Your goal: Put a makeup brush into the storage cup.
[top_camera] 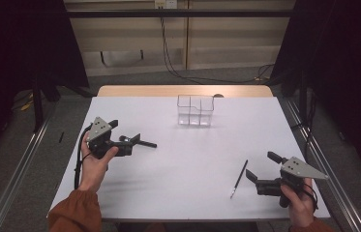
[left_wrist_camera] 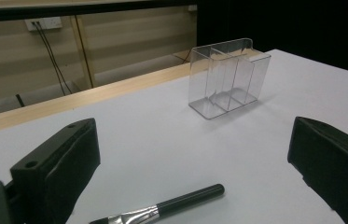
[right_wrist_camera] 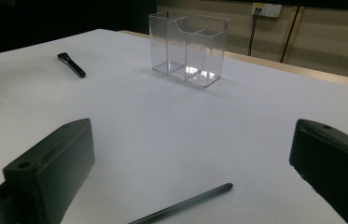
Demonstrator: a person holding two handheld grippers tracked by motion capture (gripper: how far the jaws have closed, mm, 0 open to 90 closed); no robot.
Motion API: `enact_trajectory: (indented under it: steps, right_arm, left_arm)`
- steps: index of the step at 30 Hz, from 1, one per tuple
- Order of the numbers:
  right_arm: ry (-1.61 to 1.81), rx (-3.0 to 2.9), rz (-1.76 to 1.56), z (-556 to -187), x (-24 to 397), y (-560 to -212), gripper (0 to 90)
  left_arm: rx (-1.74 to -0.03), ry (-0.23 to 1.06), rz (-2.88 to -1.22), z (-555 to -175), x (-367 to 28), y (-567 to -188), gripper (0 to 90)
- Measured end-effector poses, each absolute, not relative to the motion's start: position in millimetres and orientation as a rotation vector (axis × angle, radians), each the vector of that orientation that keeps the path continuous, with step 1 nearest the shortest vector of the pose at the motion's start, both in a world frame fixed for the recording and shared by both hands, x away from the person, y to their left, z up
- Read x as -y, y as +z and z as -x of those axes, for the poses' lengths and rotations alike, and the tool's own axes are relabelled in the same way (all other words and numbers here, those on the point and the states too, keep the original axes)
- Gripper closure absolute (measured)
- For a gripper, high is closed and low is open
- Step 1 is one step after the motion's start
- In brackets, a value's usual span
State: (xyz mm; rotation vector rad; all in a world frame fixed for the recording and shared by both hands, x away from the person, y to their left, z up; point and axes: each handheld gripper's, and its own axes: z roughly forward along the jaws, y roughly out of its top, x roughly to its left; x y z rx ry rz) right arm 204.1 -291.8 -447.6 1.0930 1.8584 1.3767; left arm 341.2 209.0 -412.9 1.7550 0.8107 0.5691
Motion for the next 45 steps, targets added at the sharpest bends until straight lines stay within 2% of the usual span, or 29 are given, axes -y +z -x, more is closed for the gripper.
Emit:
enact_trajectory:
  steps: [12, 18, 25, 35, 45]
  right_arm:
    - [1.368, -1.859, -1.089, -203.4, 291.2, -447.2, 0.0]
    - [1.372, -1.873, -1.081, -203.2, 290.5, -447.6, 0.0]
    - [1.367, -1.869, -1.086, -202.4, 291.6, -447.7, 0.0]
    - [1.367, -1.873, -1.082, -202.6, 290.6, -447.8, 0.0]
    - [1.363, -1.877, -1.085, -202.7, 290.3, -448.1, 0.0]
  left_arm:
    - [-0.814, 0.423, -1.966, -359.1, -200.3, -410.7, 2.8]
    - [-0.832, 0.298, -2.112, -366.5, -199.4, -411.4, 3.2]
    - [-0.828, 0.309, -2.222, -375.0, -195.6, -406.0, 3.5]
    - [-0.813, 0.229, -2.398, -385.8, -192.1, -393.6, 5.0]
    - [-0.796, 0.155, -2.527, -403.4, -183.0, -402.5, 5.5]
